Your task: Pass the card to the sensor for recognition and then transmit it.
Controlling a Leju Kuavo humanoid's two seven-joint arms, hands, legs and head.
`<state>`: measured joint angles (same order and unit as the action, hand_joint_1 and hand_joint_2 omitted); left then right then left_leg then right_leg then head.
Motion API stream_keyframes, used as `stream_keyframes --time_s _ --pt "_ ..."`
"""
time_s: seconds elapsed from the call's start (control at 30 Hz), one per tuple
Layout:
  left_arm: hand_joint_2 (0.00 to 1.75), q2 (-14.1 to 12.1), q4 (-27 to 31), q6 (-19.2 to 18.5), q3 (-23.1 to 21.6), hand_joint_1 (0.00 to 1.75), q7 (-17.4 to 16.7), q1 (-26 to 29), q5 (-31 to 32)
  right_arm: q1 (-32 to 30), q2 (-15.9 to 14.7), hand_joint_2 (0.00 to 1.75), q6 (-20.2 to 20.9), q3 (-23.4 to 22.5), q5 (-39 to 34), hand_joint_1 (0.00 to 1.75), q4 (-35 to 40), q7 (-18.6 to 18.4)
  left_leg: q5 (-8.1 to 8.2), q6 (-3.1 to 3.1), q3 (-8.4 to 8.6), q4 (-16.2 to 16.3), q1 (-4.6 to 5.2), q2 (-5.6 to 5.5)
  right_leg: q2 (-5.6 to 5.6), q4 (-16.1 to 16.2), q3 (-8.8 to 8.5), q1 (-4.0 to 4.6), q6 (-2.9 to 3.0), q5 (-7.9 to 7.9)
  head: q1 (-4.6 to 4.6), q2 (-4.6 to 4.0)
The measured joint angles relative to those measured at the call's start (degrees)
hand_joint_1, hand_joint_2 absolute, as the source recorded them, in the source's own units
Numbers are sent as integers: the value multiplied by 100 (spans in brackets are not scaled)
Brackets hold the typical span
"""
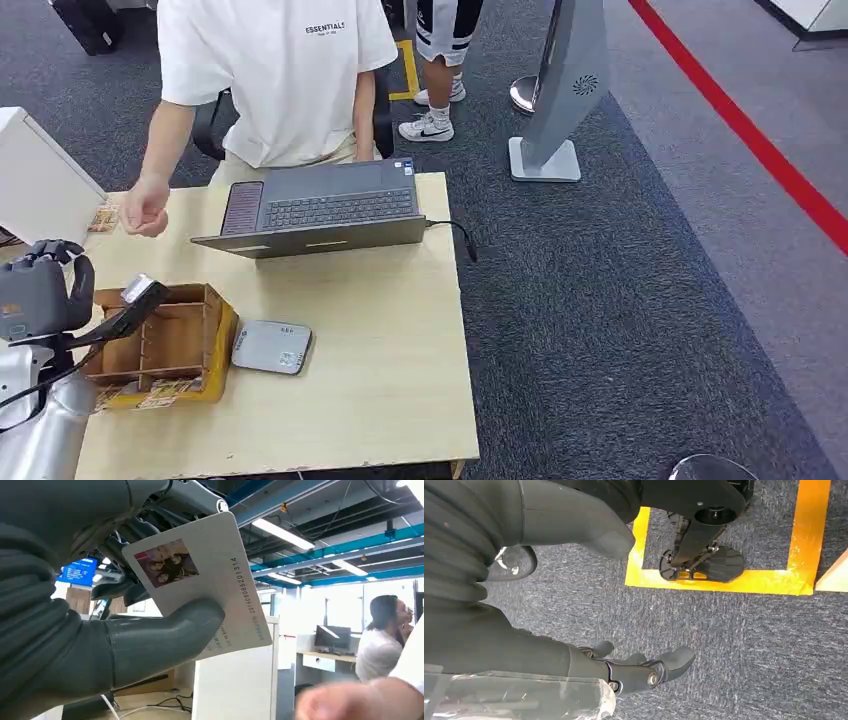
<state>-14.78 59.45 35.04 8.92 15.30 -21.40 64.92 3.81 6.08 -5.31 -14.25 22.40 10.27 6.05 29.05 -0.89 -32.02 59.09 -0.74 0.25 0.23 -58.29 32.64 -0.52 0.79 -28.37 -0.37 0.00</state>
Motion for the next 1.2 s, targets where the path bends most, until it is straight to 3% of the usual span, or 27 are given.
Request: stream_keyframes --time_s 0.17,0.33,0.47,0.6,0.9,1.2 --pt "175 0 0 -11 -2 175 0 2 -4 0 0 175 0 0 0 0 0 0 0 0 0 0 0 0 0 0 0 0 0 0 0 0" --pt "175 11 68 -299 -46 175 20 27 -175 0 0 175 0 -7 11 0 0 7 0 0 1 1 0 0 0 1 0 0 0 0 0 0" --pt "175 148 567 -227 -221 175 94 236 -205 -6 0 175 0 -74 9 0 0 11 1 1 0 1 2 0 0 1 0 -2 0 0 0 0" --pt "175 391 1448 -24 -485 175 103 670 -147 -25 0 175 -11 -138 9 0 0 11 3 4 -1 1 4 1 1 4 0 -3 0 0 0 0" --pt "175 789 3236 111 -1737 175 -43 1480 841 -38 0 175 -59 -332 11 0 0 55 8 11 0 2 7 -1 -3 6 -2 -7 -2 -1 0 0" --pt "175 883 3582 35 -2727 175 -367 1752 1051 -46 7 175 -116 -525 -2 0 0 57 8 11 1 2 6 -1 -4 4 -2 -7 -2 -1 -2 0"
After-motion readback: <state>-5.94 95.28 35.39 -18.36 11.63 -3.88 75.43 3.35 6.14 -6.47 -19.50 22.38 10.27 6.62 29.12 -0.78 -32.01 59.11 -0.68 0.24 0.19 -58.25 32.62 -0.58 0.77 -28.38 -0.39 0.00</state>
